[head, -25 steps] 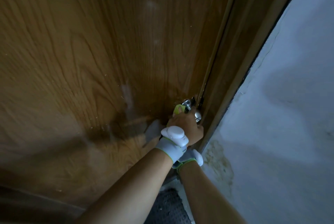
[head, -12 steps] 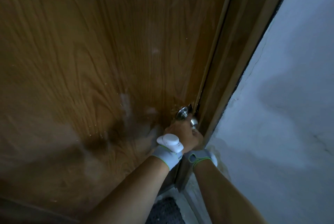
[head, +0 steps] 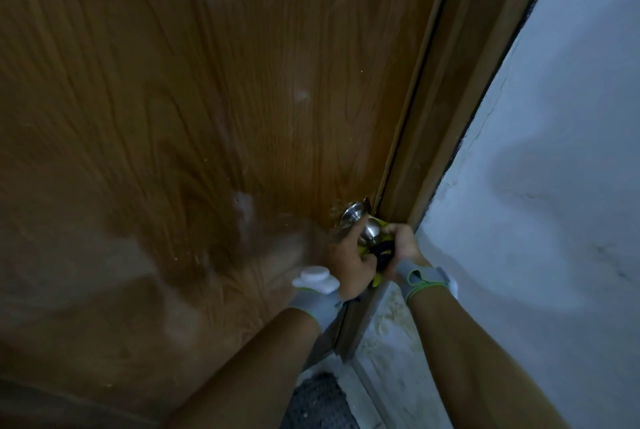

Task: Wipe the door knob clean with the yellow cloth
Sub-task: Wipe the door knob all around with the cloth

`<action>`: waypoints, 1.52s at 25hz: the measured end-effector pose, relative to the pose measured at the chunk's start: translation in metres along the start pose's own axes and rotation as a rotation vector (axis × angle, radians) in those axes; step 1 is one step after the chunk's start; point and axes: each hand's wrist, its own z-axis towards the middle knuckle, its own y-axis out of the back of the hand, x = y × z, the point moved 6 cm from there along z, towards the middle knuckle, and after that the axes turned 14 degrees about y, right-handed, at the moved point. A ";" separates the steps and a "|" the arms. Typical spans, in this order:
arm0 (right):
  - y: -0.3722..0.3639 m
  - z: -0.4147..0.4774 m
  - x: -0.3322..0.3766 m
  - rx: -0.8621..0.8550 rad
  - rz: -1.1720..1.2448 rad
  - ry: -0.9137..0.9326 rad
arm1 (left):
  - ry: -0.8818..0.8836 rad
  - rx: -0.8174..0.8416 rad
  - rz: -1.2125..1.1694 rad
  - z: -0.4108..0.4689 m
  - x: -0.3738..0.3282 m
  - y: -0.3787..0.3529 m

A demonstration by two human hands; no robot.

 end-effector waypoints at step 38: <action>-0.035 -0.041 0.067 0.336 -1.338 0.813 | 0.120 0.206 -0.138 -0.002 0.011 0.013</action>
